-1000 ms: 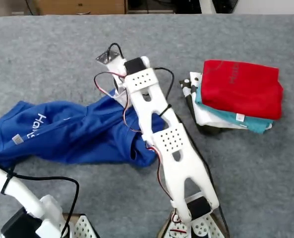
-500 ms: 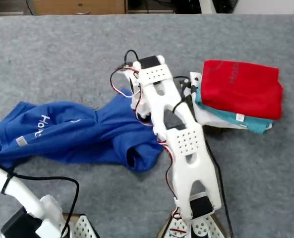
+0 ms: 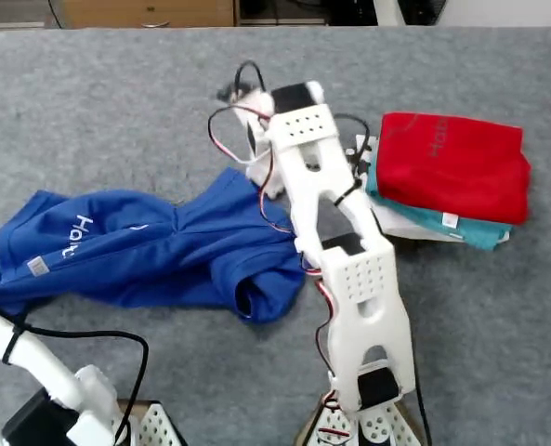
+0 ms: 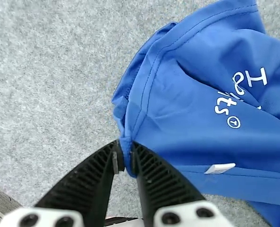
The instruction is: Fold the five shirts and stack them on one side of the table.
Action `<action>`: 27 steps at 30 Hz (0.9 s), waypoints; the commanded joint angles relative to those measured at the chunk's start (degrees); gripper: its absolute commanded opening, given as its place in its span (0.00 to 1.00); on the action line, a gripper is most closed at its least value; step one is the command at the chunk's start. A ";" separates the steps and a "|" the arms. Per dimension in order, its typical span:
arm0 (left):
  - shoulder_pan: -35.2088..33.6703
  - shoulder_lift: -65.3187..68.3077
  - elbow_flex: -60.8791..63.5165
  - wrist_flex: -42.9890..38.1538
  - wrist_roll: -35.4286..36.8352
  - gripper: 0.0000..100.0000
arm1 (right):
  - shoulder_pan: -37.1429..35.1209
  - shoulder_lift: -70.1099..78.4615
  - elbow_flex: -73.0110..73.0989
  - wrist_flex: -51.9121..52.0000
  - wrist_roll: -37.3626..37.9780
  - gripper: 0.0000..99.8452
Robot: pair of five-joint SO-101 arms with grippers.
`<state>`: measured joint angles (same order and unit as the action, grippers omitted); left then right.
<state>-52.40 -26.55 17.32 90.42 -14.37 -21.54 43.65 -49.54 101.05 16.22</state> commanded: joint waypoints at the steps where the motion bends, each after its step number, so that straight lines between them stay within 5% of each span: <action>1: 0.09 -1.98 -2.29 -0.26 -0.26 0.02 | -0.48 -4.18 -7.16 0.62 0.62 0.09; 14: 0.26 -1.89 -2.29 -0.26 -0.18 0.02 | -6.99 17.80 -18.77 -18.55 -1.49 0.20; 20: 0.09 -1.54 -2.20 -0.26 -0.18 0.02 | -6.90 24.04 -25.80 -16.35 -9.41 0.32; 27: 0.09 -1.45 -1.58 -0.26 -0.35 0.02 | -7.08 24.92 -25.98 -12.66 -9.67 0.32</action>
<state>-52.40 -26.55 17.32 90.42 -14.37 -27.87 69.41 -72.84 86.99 6.90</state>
